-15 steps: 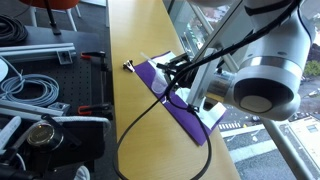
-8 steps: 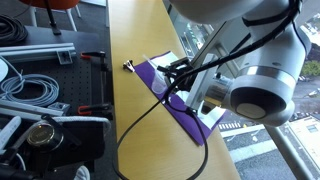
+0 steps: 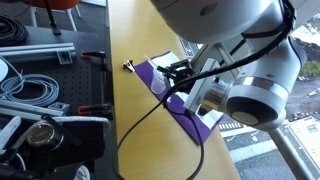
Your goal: Put the straw in the cup.
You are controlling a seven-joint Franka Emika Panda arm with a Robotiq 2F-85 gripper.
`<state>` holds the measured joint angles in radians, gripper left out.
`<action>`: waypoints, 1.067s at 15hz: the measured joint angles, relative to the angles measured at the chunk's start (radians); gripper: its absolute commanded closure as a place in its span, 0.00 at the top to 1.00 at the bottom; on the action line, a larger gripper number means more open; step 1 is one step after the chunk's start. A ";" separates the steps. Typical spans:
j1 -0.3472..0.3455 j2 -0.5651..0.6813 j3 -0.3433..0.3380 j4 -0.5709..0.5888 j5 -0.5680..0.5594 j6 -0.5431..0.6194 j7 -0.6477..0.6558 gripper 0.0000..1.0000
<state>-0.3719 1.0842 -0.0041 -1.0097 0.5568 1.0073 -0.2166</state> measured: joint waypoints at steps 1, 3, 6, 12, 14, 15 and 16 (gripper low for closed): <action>-0.005 0.010 0.001 0.016 0.002 -0.013 0.004 0.26; -0.020 0.031 0.002 0.051 0.003 -0.042 0.012 0.33; -0.038 0.058 0.011 0.092 0.025 -0.057 0.034 0.55; -0.040 0.089 0.043 0.165 0.076 -0.065 0.073 0.99; -0.040 0.091 0.050 0.179 0.084 -0.065 0.077 1.00; -0.040 0.091 0.052 0.185 0.089 -0.065 0.077 1.00; -0.039 0.091 0.056 0.192 0.094 -0.065 0.077 1.00</action>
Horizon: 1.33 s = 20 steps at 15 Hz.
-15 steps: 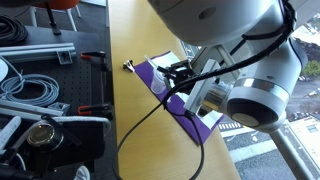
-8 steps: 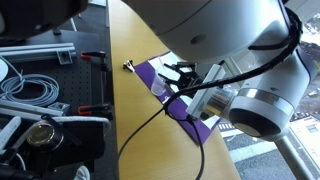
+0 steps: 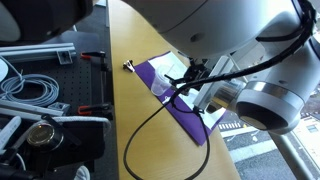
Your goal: Put the straw in the cup.
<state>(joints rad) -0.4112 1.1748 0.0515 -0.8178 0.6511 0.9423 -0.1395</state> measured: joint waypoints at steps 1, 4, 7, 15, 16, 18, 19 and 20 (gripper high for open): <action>0.000 -0.001 0.004 0.009 0.003 0.000 -0.001 1.00; 0.010 -0.026 0.011 0.024 -0.005 0.000 -0.036 1.00; 0.053 -0.097 0.004 0.024 -0.099 0.000 -0.098 1.00; 0.188 -0.371 -0.045 -0.073 -0.388 0.095 -0.209 1.00; 0.203 -0.409 -0.050 -0.110 -0.421 0.144 -0.220 1.00; 0.229 -0.485 -0.056 -0.204 -0.480 0.268 -0.234 1.00; 0.239 -0.520 -0.058 -0.253 -0.502 0.339 -0.235 1.00; 0.248 -0.552 -0.060 -0.304 -0.521 0.414 -0.235 1.00</action>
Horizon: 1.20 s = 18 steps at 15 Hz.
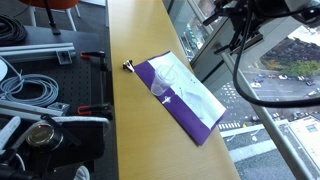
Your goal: Put the straw in the cup.
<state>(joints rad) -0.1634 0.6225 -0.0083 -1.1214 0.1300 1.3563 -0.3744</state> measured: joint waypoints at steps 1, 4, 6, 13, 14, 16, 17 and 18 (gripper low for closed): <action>0.007 -0.031 -0.002 -0.052 -0.019 0.078 0.000 1.00; 0.025 -0.112 -0.007 -0.207 -0.073 0.308 0.010 1.00; 0.033 -0.159 -0.007 -0.314 -0.107 0.440 0.032 1.00; 0.060 -0.318 -0.008 -0.698 -0.202 0.728 0.144 1.00; 0.062 -0.335 -0.008 -0.731 -0.206 0.741 0.149 1.00; 0.063 -0.354 -0.008 -0.758 -0.206 0.748 0.151 1.00; 0.063 -0.359 -0.009 -0.761 -0.206 0.748 0.151 1.00; 0.063 -0.361 -0.009 -0.761 -0.206 0.748 0.151 1.00</action>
